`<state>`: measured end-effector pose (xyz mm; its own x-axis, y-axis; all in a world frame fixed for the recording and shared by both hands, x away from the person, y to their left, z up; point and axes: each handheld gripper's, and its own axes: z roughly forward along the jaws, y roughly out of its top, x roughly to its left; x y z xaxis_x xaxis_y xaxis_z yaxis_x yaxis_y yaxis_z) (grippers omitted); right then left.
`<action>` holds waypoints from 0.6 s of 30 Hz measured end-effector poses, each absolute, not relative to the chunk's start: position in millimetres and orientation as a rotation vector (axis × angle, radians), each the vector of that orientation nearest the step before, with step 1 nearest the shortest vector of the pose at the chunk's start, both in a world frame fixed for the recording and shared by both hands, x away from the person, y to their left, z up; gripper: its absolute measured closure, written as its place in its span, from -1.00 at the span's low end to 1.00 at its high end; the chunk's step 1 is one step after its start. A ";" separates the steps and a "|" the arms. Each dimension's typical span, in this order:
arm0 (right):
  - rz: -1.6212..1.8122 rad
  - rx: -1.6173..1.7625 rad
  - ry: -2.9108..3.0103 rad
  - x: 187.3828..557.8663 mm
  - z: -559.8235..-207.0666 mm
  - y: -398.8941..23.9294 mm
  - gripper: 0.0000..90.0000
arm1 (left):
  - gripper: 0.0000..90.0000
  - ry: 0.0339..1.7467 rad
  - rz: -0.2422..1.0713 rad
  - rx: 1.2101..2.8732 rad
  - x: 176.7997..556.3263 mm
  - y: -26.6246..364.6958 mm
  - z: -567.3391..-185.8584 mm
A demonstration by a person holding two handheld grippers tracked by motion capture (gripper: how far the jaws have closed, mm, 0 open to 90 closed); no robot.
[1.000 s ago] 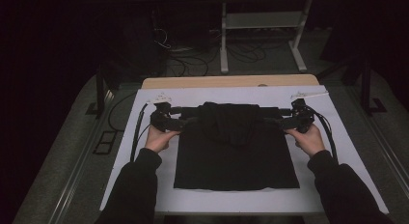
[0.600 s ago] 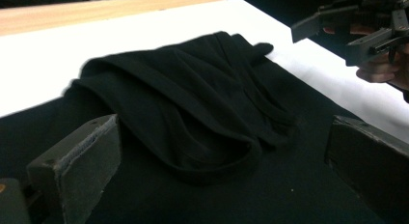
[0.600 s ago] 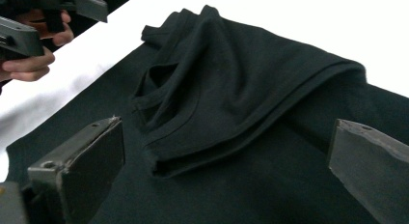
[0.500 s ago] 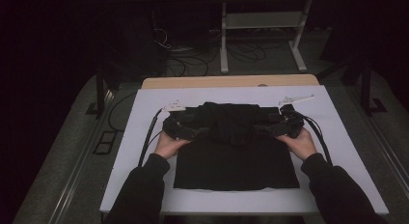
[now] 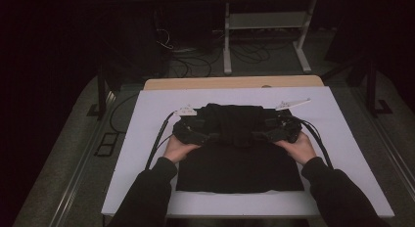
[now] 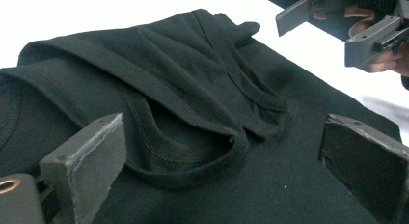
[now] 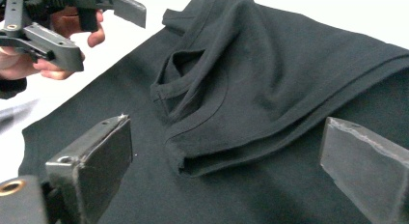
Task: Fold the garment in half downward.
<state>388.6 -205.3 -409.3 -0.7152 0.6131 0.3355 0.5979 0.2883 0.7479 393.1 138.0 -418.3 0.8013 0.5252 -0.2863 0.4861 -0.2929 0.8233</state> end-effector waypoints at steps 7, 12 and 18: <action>1.419 1.152 2.553 386.9 -413.2 -194.1 -0.73 | -0.87 0.750 0.032 1.950 394.1 132.1 -421.8; 1.405 1.138 2.576 386.3 -414.9 -190.5 -0.70 | -0.85 0.763 0.013 1.959 395.2 129.3 -425.5; 1.396 1.126 2.594 385.4 -416.3 -187.0 -0.65 | -0.81 0.754 0.008 1.983 396.4 125.4 -428.2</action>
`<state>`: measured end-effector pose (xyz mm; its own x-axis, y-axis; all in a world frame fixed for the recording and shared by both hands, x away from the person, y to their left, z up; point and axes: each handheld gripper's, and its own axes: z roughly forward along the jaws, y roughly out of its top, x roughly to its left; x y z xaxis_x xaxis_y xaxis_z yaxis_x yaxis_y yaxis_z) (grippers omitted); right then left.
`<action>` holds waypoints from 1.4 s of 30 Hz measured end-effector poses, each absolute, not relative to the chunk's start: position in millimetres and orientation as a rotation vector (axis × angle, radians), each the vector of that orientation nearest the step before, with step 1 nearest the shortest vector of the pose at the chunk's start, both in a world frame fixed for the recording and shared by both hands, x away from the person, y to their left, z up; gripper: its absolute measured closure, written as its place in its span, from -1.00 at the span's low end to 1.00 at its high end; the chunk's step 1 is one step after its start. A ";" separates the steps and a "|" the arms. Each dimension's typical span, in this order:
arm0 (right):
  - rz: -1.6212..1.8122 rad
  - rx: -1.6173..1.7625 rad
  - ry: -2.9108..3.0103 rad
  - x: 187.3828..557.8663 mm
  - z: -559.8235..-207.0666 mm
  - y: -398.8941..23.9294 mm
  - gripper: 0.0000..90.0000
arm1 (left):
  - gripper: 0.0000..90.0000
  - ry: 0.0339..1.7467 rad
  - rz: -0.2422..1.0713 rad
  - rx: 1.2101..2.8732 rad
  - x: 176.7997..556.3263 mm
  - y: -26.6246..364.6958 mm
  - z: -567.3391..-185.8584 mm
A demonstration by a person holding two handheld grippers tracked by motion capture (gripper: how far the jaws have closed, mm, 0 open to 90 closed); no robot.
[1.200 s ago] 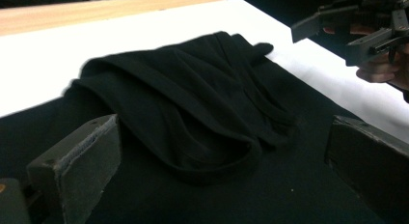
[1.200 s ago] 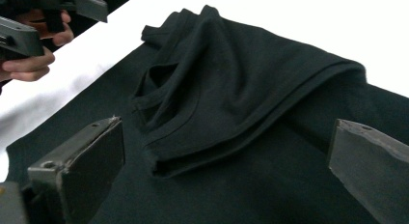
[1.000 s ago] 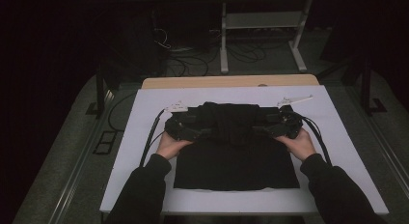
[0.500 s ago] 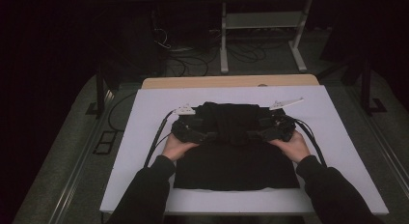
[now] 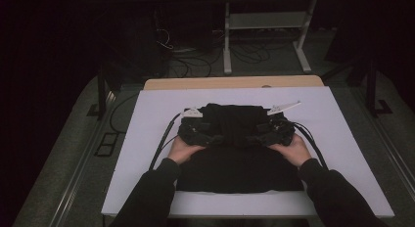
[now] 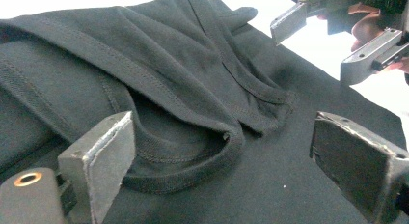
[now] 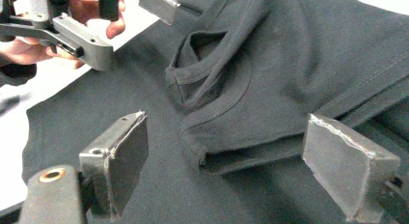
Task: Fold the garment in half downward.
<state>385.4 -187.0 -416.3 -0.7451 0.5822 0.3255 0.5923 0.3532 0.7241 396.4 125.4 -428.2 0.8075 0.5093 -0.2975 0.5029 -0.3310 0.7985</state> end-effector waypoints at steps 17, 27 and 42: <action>-1.327 -1.053 -2.613 383.9 -424.0 -175.2 -0.34 | -0.67 0.789 -0.025 2.014 404.7 114.8 -437.9; -1.274 -1.035 -2.650 382.6 -430.1 -167.9 -0.06 | -0.50 0.789 -0.059 2.036 407.8 105.1 -444.4; -1.205 -1.012 -2.692 381.5 -433.8 -163.3 0.64 | 0.39 0.752 -0.091 2.051 406.2 99.9 -445.7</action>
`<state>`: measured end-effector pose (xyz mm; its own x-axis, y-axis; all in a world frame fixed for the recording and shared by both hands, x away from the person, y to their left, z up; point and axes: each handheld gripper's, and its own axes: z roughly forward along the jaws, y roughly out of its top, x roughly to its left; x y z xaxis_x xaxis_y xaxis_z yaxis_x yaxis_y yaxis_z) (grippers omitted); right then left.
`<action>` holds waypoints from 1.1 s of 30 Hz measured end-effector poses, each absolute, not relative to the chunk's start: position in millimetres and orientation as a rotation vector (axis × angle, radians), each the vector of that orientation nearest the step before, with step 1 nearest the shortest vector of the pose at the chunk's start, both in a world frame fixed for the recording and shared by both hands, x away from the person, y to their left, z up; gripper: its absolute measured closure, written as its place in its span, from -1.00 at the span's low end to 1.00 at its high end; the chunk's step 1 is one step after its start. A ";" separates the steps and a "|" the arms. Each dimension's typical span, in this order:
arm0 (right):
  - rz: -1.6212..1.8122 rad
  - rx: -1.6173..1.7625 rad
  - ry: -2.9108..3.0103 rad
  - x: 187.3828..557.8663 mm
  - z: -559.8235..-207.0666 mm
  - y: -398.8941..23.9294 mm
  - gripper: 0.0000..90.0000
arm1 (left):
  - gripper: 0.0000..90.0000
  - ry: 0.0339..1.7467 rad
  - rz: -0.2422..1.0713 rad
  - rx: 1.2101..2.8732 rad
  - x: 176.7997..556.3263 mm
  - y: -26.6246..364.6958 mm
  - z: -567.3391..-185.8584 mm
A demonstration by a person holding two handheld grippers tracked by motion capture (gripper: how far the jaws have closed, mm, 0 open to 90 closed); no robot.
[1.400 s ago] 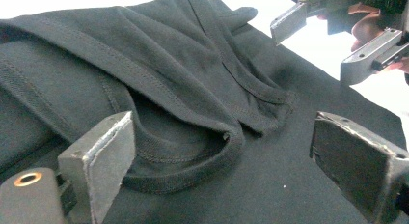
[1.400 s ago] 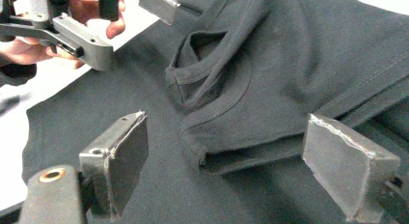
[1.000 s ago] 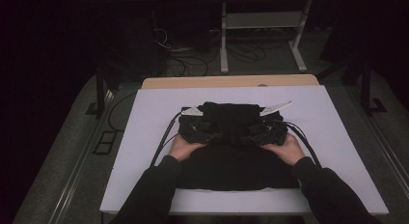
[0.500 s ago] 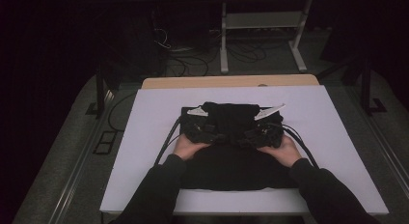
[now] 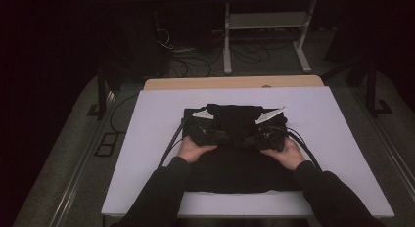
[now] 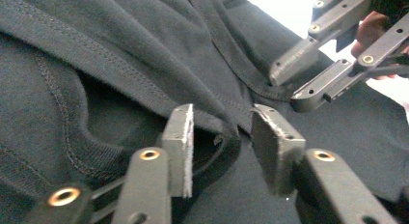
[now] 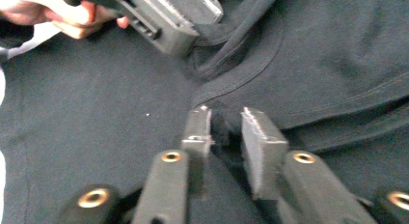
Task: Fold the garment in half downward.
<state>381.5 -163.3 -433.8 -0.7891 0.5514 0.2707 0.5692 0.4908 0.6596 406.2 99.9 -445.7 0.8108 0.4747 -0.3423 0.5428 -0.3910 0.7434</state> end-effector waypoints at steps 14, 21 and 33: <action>-1.182 -0.998 -2.644 384.6 -433.8 -166.9 0.89 | 0.93 0.770 -0.052 2.063 405.1 100.2 -443.9; -1.191 -1.000 -2.633 384.7 -432.2 -170.0 0.89 | 0.93 0.755 -0.046 2.052 400.0 103.7 -439.0; -1.222 -1.029 -2.616 377.1 -425.8 -186.6 0.90 | 0.93 0.757 -0.030 2.036 386.6 115.6 -435.6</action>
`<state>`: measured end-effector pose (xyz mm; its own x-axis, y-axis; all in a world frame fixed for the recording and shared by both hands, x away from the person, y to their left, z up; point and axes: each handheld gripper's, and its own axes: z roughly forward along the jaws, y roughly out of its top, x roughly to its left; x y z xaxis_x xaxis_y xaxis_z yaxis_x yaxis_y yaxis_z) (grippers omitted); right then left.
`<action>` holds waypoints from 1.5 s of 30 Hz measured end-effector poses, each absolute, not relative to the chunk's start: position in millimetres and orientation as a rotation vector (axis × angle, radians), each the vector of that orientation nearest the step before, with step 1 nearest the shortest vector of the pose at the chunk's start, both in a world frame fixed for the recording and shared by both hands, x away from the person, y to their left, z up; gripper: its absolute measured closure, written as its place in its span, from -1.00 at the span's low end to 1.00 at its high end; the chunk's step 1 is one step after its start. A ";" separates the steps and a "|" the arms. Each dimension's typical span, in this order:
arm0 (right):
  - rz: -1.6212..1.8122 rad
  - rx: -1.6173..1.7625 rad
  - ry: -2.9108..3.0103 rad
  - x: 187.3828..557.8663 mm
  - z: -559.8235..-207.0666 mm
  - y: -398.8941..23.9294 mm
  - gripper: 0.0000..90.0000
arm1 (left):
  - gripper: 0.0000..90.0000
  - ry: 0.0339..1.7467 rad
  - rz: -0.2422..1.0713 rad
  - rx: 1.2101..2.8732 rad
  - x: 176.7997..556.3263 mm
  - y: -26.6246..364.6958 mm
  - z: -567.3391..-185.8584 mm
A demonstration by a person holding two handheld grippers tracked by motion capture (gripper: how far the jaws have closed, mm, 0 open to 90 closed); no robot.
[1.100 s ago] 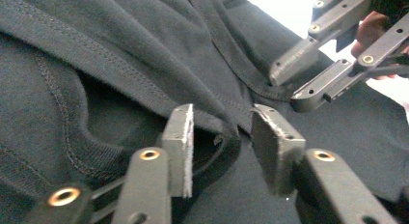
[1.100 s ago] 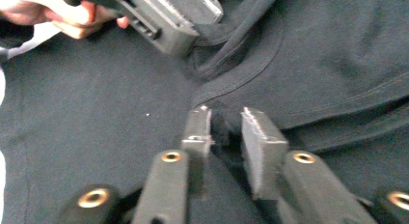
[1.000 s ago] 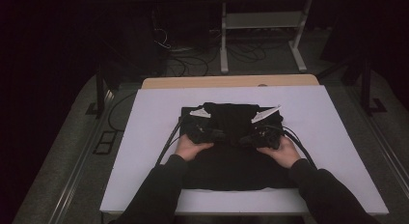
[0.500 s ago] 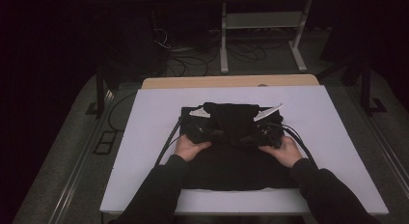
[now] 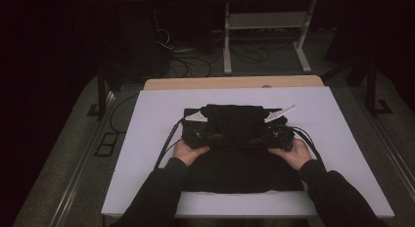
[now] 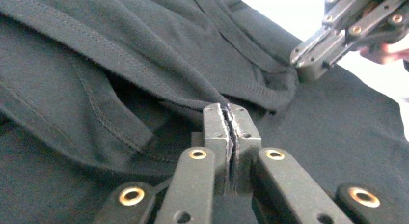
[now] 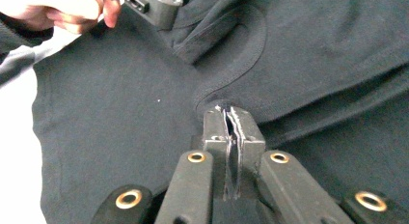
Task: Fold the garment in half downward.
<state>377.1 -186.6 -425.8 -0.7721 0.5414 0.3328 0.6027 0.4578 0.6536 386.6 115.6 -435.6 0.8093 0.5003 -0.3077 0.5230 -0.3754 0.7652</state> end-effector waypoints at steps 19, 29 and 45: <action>-1.256 -1.069 -2.528 350.1 -425.7 -211.9 0.90 | 0.93 0.726 -0.021 2.012 351.2 121.9 -422.4; -1.222 -1.031 -2.519 338.7 -427.2 -210.7 0.90 | 0.93 0.692 -0.054 2.059 330.9 126.6 -423.4; -1.201 -1.029 -2.495 322.4 -429.3 -214.0 0.90 | 0.93 0.718 -0.081 2.055 317.5 134.6 -427.1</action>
<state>322.4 -214.0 -429.3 -0.7419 0.5072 0.4385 0.6591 0.4316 0.6159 317.5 134.6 -427.1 0.8274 0.4575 -0.3258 0.5188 -0.4004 0.7553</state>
